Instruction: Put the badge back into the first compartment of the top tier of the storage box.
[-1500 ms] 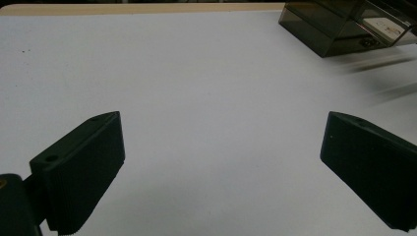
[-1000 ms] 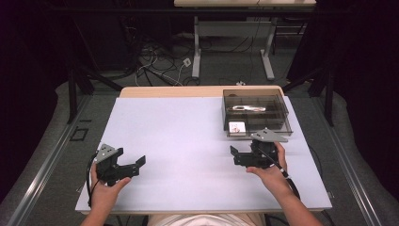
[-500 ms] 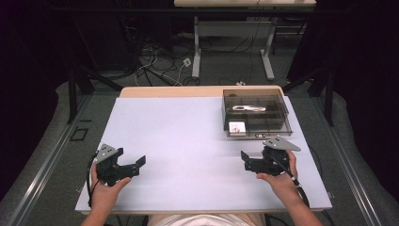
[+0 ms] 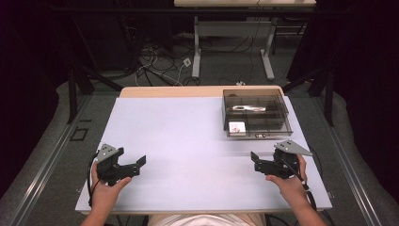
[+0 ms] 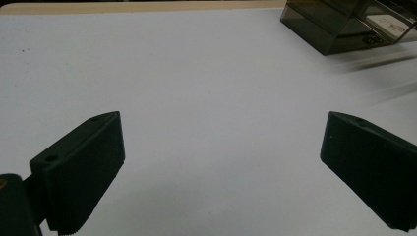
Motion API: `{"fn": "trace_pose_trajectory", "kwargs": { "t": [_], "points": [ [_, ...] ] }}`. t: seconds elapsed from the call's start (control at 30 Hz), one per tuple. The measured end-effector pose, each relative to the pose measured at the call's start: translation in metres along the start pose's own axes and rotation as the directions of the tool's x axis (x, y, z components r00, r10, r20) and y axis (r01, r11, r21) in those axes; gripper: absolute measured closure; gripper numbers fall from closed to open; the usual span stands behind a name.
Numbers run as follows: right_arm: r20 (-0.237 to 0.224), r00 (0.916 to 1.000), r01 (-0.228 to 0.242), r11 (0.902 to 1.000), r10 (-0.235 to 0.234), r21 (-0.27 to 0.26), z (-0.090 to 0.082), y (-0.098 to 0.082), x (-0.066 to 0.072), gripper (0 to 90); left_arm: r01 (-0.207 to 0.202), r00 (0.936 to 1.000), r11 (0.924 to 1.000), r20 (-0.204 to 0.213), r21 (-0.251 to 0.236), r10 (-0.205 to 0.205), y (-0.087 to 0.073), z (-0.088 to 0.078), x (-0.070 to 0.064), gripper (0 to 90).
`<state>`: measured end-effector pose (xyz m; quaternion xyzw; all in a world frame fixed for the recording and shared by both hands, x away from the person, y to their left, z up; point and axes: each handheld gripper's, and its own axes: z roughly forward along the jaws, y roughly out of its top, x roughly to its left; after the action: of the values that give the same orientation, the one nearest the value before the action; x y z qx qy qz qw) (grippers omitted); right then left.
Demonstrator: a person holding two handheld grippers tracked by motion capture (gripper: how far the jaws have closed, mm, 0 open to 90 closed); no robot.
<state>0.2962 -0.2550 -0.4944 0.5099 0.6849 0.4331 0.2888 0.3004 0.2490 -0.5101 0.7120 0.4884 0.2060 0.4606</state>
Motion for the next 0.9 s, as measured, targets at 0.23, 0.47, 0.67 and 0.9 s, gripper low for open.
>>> {"fn": "trace_pose_trajectory", "kwargs": {
  "t": [0.23,0.47,0.67,0.9],
  "points": [
    [0.013,0.9998,-0.016,0.9999,0.016,0.005,0.003,-0.008,-0.009,3.8,0.000,1.0000,1.0000,0.002,-0.002,0.000,0.000,0.000,0.000,2.8],
    [0.027,0.9992,-0.030,0.9995,0.030,0.012,0.010,-0.018,-0.016,3.3,-0.002,1.0000,1.0000,0.003,-0.002,0.002,0.000,-0.001,0.001,2.8],
    [0.037,0.9985,-0.042,0.9990,0.041,0.018,0.012,-0.023,-0.019,3.4,-0.003,1.0000,1.0000,0.005,-0.002,0.003,0.000,-0.001,0.001,2.8],
    [0.050,0.9969,-0.062,0.9974,0.060,0.036,0.018,-0.028,-0.025,4.5,0.001,1.0000,1.0000,0.006,-0.004,-0.001,0.001,-0.001,0.001,2.8]
  ]
}}
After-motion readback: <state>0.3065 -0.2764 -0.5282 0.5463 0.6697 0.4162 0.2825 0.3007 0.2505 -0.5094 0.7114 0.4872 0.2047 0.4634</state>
